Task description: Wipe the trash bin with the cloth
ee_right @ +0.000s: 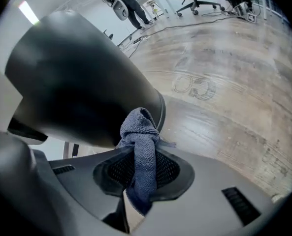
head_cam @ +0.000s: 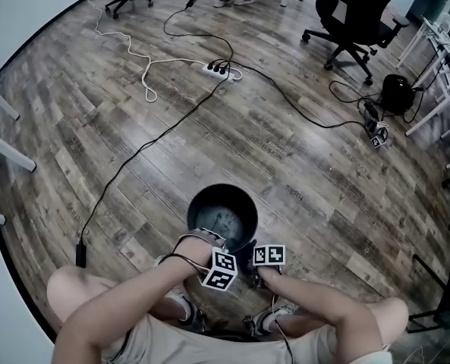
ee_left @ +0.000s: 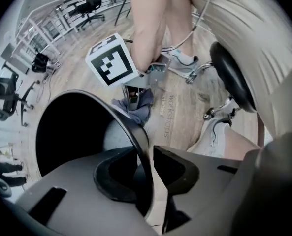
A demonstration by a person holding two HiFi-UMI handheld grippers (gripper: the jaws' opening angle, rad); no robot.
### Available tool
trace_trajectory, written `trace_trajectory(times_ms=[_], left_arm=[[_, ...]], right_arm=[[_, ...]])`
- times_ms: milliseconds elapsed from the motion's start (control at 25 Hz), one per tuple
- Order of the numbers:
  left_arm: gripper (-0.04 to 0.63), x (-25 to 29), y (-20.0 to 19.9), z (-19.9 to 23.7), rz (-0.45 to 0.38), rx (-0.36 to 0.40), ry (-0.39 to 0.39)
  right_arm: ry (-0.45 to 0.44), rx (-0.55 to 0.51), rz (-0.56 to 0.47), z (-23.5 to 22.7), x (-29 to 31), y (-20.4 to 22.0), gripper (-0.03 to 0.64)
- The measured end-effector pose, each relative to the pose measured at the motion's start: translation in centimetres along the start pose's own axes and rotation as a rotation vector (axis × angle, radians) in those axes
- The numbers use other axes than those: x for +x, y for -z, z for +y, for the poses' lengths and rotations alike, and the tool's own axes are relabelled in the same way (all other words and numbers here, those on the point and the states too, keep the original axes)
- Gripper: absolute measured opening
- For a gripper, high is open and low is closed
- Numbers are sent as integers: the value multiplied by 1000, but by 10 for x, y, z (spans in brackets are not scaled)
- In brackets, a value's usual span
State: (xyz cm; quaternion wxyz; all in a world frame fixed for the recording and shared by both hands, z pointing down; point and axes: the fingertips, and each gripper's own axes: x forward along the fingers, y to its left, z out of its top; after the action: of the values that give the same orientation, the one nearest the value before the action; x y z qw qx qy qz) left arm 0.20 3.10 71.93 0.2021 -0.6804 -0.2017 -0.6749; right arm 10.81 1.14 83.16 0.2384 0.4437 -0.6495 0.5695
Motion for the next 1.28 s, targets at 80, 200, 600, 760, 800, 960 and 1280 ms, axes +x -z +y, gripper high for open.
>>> trace_trajectory(times_ms=[80, 200, 600, 760, 800, 960, 1280], left_arm=[[118, -5, 6, -9, -22, 56, 51], [124, -5, 26, -16, -8, 94, 84], [43, 7, 40, -8, 60, 151, 4], [26, 7, 35, -8, 59, 155, -13], [26, 7, 34, -6, 54, 143, -18], [26, 7, 24, -4, 30, 68, -11], [26, 7, 4, 1, -11, -88, 24]], right_arm=[[-10, -43, 2, 15, -22, 0, 77], [-19, -107, 1, 35, -55, -5, 77], [-131, -369, 33, 124, -116, -21, 77], [-105, -309, 59, 116, -101, -31, 77], [-100, -307, 58, 112, -96, -31, 77], [-83, -313, 49, 89, -72, -31, 77], [-26, -186, 30, 23, -4, -19, 77]])
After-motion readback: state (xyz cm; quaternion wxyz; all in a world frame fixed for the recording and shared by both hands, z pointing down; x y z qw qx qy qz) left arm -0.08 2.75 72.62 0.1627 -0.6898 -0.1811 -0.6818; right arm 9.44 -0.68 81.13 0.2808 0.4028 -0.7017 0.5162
